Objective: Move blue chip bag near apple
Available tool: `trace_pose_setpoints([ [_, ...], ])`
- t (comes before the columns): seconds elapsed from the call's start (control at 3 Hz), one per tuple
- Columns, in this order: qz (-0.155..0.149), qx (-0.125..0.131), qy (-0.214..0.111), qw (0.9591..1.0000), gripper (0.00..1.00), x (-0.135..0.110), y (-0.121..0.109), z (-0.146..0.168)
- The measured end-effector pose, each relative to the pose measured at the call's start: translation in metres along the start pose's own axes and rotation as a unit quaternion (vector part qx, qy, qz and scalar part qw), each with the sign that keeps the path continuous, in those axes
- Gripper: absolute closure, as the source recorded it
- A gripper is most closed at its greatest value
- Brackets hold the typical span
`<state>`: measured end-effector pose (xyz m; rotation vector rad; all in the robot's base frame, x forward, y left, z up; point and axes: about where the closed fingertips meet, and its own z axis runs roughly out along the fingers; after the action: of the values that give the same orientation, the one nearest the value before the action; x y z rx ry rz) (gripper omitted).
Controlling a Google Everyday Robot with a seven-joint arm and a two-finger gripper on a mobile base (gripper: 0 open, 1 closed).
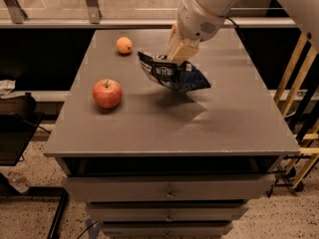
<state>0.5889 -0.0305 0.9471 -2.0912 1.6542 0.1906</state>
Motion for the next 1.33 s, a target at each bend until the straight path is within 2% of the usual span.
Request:
trace_pose_setpoints([
  [0.67,-0.021,-0.022,-0.033,0.9990,1.00,-0.029,0.002,0.006],
  [1.33,-0.021,-0.058,-0.068,0.9958,1.00,-0.038,0.009,0.020],
])
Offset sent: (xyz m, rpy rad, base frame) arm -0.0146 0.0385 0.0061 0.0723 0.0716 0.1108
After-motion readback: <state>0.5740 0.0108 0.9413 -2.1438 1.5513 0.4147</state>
